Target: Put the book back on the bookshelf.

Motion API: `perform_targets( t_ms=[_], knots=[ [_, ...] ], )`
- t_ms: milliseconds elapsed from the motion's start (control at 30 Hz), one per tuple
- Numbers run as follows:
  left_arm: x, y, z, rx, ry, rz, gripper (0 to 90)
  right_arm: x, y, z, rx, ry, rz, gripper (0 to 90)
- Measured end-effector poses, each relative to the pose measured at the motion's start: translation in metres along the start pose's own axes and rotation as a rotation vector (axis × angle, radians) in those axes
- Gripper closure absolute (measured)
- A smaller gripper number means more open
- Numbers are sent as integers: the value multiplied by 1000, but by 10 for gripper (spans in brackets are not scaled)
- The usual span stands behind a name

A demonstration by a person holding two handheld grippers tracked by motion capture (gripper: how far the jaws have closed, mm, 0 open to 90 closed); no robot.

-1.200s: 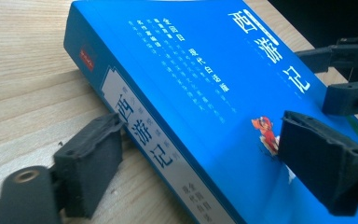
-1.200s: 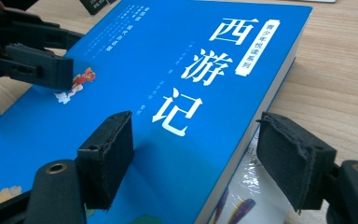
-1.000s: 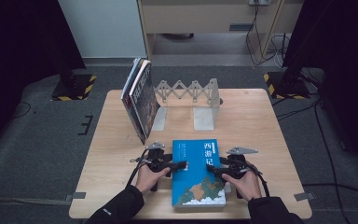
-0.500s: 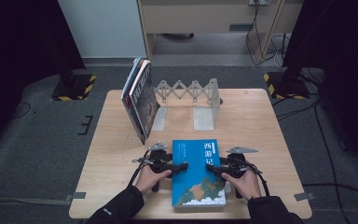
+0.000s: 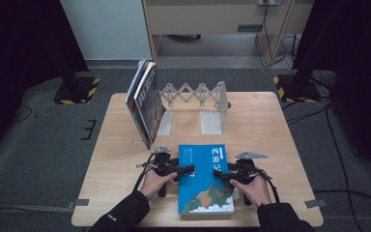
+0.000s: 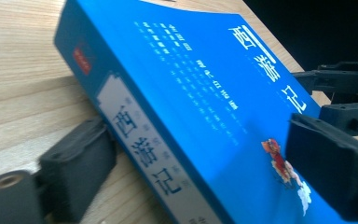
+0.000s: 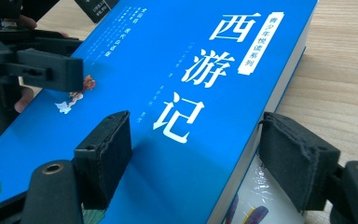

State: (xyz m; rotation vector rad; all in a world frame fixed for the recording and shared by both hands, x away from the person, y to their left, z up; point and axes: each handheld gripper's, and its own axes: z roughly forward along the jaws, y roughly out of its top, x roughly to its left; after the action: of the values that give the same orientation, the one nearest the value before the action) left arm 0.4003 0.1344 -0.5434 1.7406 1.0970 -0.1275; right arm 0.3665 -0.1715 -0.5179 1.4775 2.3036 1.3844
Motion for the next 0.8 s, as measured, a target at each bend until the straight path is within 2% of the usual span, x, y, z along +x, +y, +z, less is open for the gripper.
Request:
perform_targets(
  t_ms=[100, 267, 433, 800],
  knots=[
    [2, 1, 0, -6, -6, -31, 144, 0, 0, 0, -1, 1, 1, 259],
    [1, 3, 1, -1, 4, -68, 183, -1, 0, 0, -1, 4, 1, 259],
    [3, 3, 0, 11, -26, -115, 221, -1, -1, 0, -7, 14, 1, 267],
    [4, 7, -1, 66, -56, -137, 235, -1, 0, 1, -10, 32, -2, 296]
  ],
)
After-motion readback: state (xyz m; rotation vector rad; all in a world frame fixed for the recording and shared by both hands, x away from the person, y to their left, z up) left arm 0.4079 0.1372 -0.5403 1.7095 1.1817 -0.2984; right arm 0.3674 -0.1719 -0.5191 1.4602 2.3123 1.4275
